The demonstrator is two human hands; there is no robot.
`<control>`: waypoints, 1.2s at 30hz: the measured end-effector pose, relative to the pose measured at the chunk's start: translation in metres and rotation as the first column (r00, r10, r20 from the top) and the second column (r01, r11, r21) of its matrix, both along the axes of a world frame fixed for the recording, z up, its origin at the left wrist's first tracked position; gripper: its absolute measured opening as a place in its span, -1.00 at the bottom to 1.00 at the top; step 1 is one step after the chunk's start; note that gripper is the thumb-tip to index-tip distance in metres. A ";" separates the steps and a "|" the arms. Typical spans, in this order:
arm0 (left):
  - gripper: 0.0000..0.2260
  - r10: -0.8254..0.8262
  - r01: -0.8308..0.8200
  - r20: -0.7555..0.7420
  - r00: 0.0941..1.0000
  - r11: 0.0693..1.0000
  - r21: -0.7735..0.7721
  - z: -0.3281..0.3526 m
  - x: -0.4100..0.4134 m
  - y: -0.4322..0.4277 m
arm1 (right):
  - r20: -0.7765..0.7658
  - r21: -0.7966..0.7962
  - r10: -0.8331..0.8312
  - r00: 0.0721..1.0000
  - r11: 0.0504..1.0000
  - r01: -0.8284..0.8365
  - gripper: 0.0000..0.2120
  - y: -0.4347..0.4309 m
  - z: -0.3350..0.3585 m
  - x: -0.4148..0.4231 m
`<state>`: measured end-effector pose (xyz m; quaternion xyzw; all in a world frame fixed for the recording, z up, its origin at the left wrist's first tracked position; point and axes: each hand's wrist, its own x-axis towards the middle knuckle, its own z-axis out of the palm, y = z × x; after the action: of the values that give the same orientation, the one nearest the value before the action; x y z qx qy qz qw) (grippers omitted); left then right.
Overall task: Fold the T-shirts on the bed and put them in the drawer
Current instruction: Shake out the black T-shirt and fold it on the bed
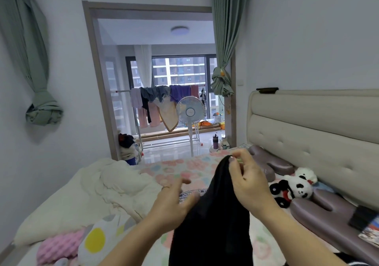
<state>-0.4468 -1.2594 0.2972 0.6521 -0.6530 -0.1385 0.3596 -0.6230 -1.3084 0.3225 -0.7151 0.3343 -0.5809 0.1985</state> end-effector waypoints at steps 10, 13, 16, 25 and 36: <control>-0.73 -0.348 0.271 -0.389 0.853 0.932 -0.242 0.022 -0.040 0.000 | 0.072 0.227 0.300 0.951 0.924 -0.308 -0.70 0.005 0.002 0.006; -0.85 -0.257 0.102 -0.437 0.862 0.932 -0.348 0.030 -0.039 -0.002 | 0.369 0.463 0.411 0.834 0.697 -0.548 -0.25 0.009 -0.014 0.003; -0.85 -0.184 -0.051 -0.475 0.861 0.896 -0.441 0.045 -0.032 -0.001 | 0.104 0.588 0.586 0.804 0.616 -0.525 -0.66 0.019 -0.037 -0.002; -0.91 0.009 -0.311 -0.578 0.816 0.850 -0.426 0.040 0.043 0.003 | 0.076 0.519 0.421 0.904 0.757 -0.397 -0.80 0.010 -0.032 -0.019; -0.45 -0.291 0.285 -0.220 0.931 0.957 -0.059 0.025 0.003 0.035 | -0.213 0.268 0.416 0.884 0.895 -0.356 -0.76 0.023 0.014 0.025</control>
<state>-0.4439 -1.2248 0.3226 0.5245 -0.6980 -0.2547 0.4157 -0.5984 -1.2858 0.3361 -0.8120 0.2703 -0.3876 0.3425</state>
